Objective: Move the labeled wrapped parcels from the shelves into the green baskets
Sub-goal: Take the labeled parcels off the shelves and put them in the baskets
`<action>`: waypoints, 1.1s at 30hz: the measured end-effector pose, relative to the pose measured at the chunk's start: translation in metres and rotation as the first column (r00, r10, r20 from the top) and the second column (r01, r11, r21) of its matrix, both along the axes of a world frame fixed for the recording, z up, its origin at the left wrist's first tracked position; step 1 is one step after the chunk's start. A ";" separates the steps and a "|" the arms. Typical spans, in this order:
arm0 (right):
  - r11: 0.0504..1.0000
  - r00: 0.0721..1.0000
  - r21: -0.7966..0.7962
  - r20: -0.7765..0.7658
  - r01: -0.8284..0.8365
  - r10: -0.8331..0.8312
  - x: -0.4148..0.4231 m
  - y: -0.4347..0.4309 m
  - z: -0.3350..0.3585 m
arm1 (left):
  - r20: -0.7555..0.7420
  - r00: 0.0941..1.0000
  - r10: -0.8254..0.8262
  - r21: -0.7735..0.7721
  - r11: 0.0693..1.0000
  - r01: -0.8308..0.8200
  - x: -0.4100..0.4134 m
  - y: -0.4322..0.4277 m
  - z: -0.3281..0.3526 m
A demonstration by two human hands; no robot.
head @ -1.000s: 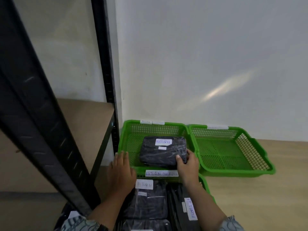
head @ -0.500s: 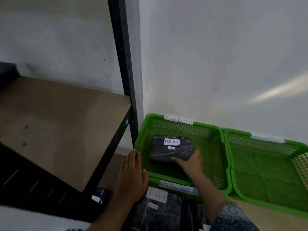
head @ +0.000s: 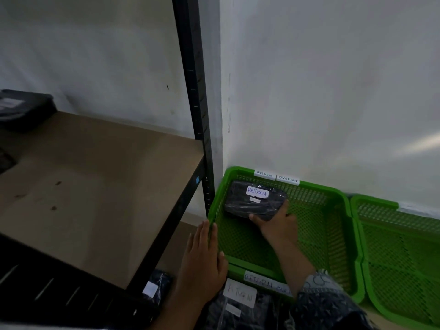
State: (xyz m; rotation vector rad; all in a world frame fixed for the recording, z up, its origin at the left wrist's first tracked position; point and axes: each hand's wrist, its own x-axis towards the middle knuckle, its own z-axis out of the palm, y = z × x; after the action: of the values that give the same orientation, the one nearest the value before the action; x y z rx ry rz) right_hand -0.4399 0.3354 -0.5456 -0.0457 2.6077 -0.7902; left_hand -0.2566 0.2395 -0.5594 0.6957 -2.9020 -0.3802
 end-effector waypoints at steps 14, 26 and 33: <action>0.990 0.929 -0.123 -0.370 -0.063 0.014 0.013 0.019 0.015 | -0.008 1.000 0.014 0.010 1.000 -0.014 0.002 -0.001 0.005; 0.913 0.672 0.061 -0.657 -0.403 0.341 0.132 0.074 0.040 | -0.070 0.980 -0.187 -0.092 0.979 0.181 0.047 0.040 0.045; 0.913 0.734 0.236 -0.542 -0.334 0.409 0.241 0.090 0.049 | 0.061 0.931 -0.359 -0.135 0.922 0.364 0.141 0.054 0.055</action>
State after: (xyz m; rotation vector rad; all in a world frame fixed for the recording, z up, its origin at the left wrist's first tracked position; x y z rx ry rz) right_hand -0.1985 0.4253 -0.4966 -0.8875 3.0445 -0.5138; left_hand -0.1156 0.2930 -0.5049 0.1410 -3.0491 -0.1909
